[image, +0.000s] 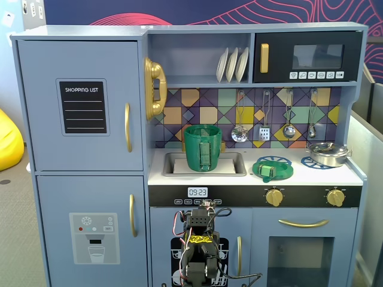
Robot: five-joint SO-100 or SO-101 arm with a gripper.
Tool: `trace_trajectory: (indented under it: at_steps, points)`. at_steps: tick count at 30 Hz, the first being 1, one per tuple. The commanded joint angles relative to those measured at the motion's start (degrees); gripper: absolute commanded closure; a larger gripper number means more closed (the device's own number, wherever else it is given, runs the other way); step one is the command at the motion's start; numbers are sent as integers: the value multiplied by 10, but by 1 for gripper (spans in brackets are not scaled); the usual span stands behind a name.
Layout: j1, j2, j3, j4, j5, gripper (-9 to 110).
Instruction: Take off the lid from the green recipient and place it on the counter
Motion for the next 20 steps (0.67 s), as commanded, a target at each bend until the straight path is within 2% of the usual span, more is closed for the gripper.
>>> trace_trajectory:
  at_steps: [1, 20]
  points:
    - [5, -4, -2, 106, 2, 96]
    - [5, -4, -2, 108, -19, 96]
